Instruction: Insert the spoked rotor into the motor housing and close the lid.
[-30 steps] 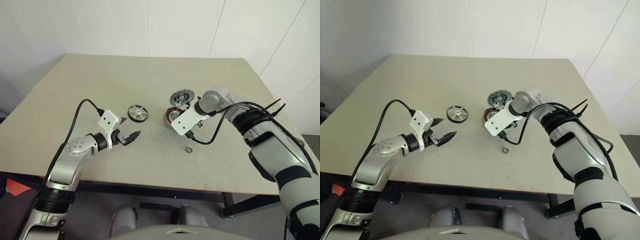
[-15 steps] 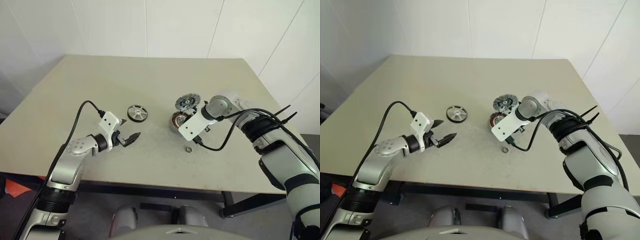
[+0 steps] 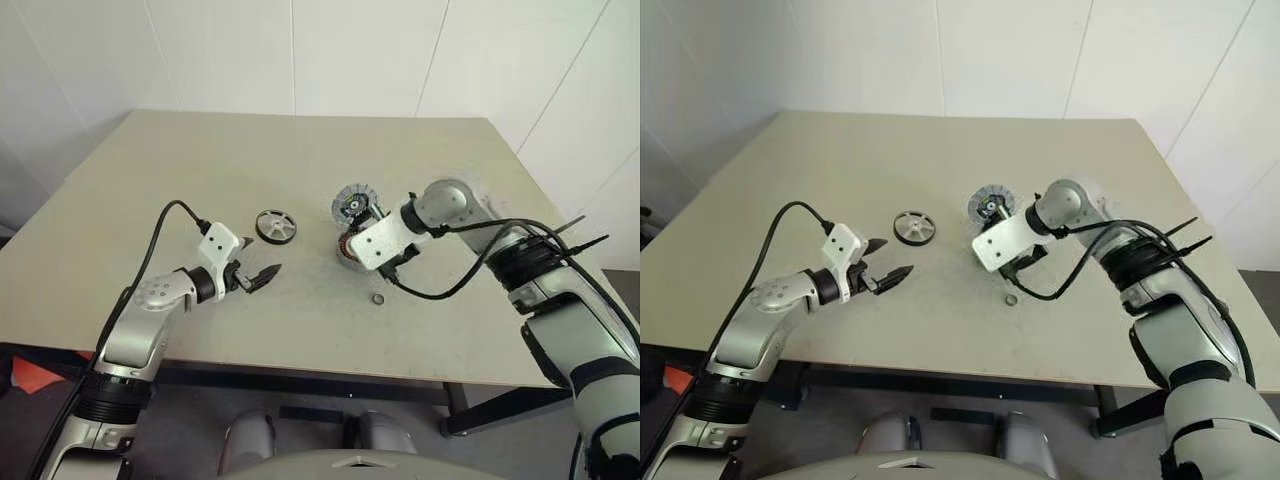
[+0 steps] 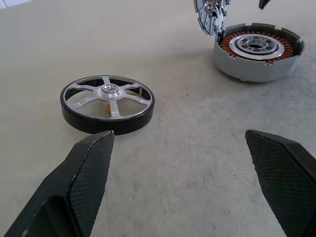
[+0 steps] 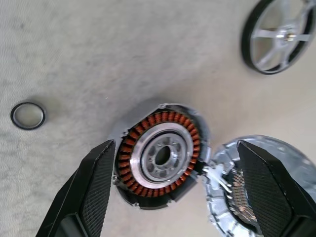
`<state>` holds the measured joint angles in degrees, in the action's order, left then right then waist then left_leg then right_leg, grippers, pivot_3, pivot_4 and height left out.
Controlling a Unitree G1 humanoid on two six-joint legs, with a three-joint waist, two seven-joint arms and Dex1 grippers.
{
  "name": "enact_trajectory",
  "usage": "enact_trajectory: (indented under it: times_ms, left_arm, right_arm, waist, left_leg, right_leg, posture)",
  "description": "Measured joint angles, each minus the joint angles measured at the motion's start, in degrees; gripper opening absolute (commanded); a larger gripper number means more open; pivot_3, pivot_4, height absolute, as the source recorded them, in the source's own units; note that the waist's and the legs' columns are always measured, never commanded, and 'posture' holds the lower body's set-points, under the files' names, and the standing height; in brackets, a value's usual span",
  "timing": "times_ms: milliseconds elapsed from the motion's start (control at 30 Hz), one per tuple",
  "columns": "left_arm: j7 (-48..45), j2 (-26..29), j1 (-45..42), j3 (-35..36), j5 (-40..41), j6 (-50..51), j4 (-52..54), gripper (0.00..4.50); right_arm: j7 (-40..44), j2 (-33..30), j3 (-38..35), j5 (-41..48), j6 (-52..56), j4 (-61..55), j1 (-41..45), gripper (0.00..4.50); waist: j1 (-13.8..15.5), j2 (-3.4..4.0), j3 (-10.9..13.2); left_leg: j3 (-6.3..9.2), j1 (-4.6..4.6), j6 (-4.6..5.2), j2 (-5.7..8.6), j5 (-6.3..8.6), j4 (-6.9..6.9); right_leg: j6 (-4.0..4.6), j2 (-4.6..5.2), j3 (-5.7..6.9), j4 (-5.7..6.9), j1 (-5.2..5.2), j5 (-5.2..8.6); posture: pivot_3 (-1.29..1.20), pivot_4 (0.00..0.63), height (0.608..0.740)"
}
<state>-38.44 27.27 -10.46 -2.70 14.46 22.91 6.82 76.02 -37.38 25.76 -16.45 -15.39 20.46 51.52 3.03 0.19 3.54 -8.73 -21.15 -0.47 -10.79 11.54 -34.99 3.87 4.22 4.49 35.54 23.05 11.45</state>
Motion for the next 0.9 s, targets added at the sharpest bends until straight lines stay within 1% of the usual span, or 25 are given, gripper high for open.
enact_trajectory:
  times_ms: [100, 167, 233, 300, 400, 467, 533, 600, 733, 900]
  left_arm:
    - [0.09, -0.03, 0.40, 0.04, 0.01, 0.04, 0.06, 4.50]
    - [0.14, -0.10, 0.73, 0.04, 0.03, 0.11, 0.37, 4.50]
    - [0.12, 0.08, 1.34, 0.33, 0.04, 0.13, 0.59, 4.50]
    - [-0.05, 0.22, 1.50, 0.44, 0.02, 0.09, 0.49, 4.50]
    - [-0.31, 0.35, 0.90, 0.24, -0.04, 0.09, -0.12, 4.50]
    - [-0.69, 0.20, -0.16, -0.17, -0.10, 0.08, -0.70, 4.50]
    - [-0.93, -0.09, -1.16, -0.46, -0.24, -0.02, -1.34, 4.50]
    - [-1.28, -0.13, -2.05, -1.14, -0.60, -0.17, -2.17, 4.50]
    - [-1.54, -0.27, -3.05, -1.67, -0.95, -0.24, -3.21, 4.50]
    - [-2.09, -0.01, -3.31, -1.65, -1.27, -0.41, -3.57, 4.50]
  right_arm:
    - [-0.06, -1.22, -5.41, 4.78, 9.92, -5.30, -3.31, 4.45]
    - [0.14, -2.15, -11.02, 11.09, 19.86, -10.59, -9.29, 4.45]
    - [0.36, -3.89, -16.01, 17.35, 29.55, -14.59, -16.78, 4.45]
    - [0.01, -5.78, -20.72, 22.54, 37.82, -18.20, -24.45, 4.45]
    - [-1.45, -7.27, -25.04, 26.96, 44.34, -21.28, -30.33, 4.45]
    - [-3.05, -7.66, -27.11, 28.76, 46.80, -23.26, -33.11, 4.45]
    - [-4.56, -7.45, -27.30, 29.68, 47.70, -23.95, -34.64, 4.45]
    - [-6.55, -6.48, -26.98, 29.85, 47.91, -24.01, -35.75, 4.45]
    - [-9.68, -3.95, -22.90, 28.98, 47.18, -24.00, -37.06, 4.45]
    - [-11.37, -3.54, -17.28, 26.35, 44.36, -23.91, -38.51, 4.45]
  waist:
    - [0.60, -0.01, 0.00]
    - [1.30, -0.02, -0.02]
    - [2.16, 0.01, -0.01]
    - [2.74, 0.04, -0.02]
    - [2.61, 0.14, -0.04]
    - [2.36, 0.13, -0.04]
    - [2.28, 0.19, -0.08]
    - [2.30, 0.20, -0.09]
    - [2.41, 0.21, -0.10]
    - [2.60, 0.22, -0.10]
  left_leg:
    - [0.00, 0.09, 0.00, 0.00, 0.00, 0.00]
    - [0.04, 0.25, 0.01, 0.00, 0.01, 0.04]
    - [0.00, 0.38, 0.08, 0.01, 0.05, 0.09]
    - [0.01, 0.39, 0.10, 0.03, 0.06, 0.12]
    - [-0.02, 0.57, 0.08, 0.03, 0.06, 0.16]
    - [-0.04, 0.98, -0.02, 0.03, 0.00, 0.34]
    - [-0.04, 1.30, -0.07, 0.06, -0.04, 0.56]
    - [-0.04, 1.31, -0.09, 0.10, -0.05, 0.62]
    - [-0.04, 1.18, -0.09, 0.12, -0.05, 0.62]
    - [-0.03, 1.01, -0.02, 0.13, 0.00, 0.77]
  right_leg:
    - [-0.01, 0.00, -0.01, -0.01, -0.07, 0.01]
    - [-0.06, 0.00, 0.01, -0.12, -0.29, 0.04]
    - [-0.38, 0.00, 0.00, -0.30, -0.45, 0.22]
    - [-0.38, 0.00, 0.01, -0.42, -0.54, 0.20]
    - [-0.48, 0.00, 0.00, -0.43, -0.63, 0.25]
    - [-0.53, 0.00, 0.01, -0.48, -0.88, 0.28]
    - [-0.55, -0.01, 0.04, -0.72, -1.09, 0.29]
    - [-0.56, -0.01, 0.05, -0.80, -1.09, 0.30]
    - [-0.57, 0.01, 0.05, -0.85, -1.05, 0.30]
    - [-0.60, 0.01, 0.06, -0.85, -0.91, 0.33]
  posture:
    - [0.00, 0.000, 0.740]
    - [0.00, 0.000, 0.740]
    - [0.00, 0.000, 0.740]
    - [0.00, 0.000, 0.740]
    - [0.00, 0.000, 0.740]
    - [0.00, 0.000, 0.740]
    - [0.00, 0.000, 0.740]
    - [0.00, 0.000, 0.740]
    - [0.00, 0.000, 0.740]
    - [0.00, 0.000, 0.740]
